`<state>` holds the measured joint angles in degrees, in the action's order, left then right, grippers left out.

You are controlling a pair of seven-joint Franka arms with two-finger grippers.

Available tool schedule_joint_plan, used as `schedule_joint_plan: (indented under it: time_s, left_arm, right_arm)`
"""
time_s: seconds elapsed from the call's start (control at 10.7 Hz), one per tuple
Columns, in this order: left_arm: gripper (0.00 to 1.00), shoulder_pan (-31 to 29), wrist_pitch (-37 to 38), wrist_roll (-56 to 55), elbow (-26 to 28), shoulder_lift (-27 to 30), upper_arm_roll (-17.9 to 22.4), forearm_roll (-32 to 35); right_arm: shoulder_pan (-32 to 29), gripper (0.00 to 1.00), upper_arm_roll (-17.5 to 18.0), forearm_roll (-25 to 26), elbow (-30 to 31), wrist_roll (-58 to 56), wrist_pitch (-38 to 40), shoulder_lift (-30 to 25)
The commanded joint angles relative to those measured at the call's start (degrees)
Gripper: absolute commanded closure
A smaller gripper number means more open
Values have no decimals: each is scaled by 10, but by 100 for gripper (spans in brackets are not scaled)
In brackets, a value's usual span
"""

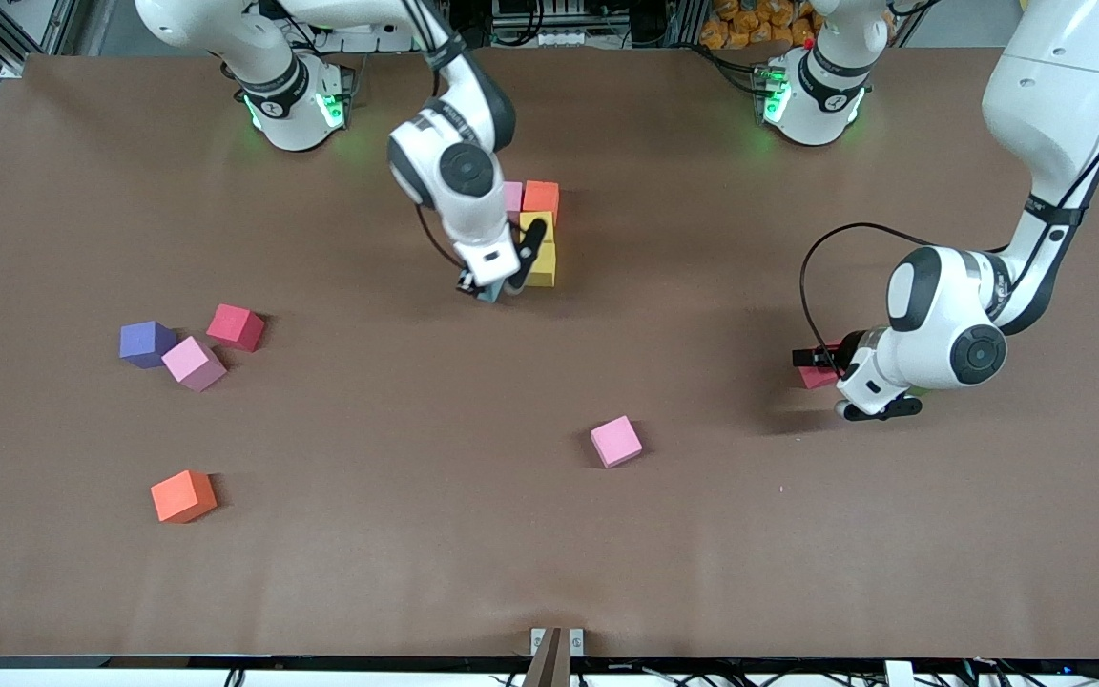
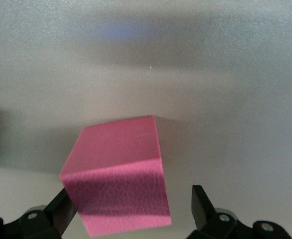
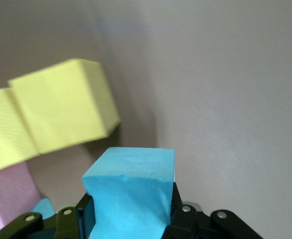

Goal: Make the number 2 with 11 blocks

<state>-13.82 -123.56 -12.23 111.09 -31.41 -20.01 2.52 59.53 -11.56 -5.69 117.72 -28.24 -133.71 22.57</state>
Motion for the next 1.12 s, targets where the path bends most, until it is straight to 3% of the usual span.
schedule_joint_plan:
  time_s: [0.0,0.19,0.56,0.66,0.75,1.03]
  left_arm:
    - [0,-2,1,-4,-17,-12,-1,-1]
    - [0,-3,1,3,-21,-16,3,-1]
    - [78,-3,1,6,-29,-23,8,0]
    - [90,-3,1,6,-29,-23,8,0]
    - [98,-3,1,6,-29,-23,8,0]
    - [100,-3,2,4,-29,-21,8,0]
  right_arm:
    - [-13,60,31,44,6,-20,-17,8]
    - [-14,60,32,46,8,-60,-40,20]
    - [-24,60,35,45,30,-117,-84,29]
    - [-24,60,36,41,37,-116,-85,27]
    - [-25,61,41,39,46,-112,-84,22]
    - [-25,61,52,9,62,-108,-77,10]
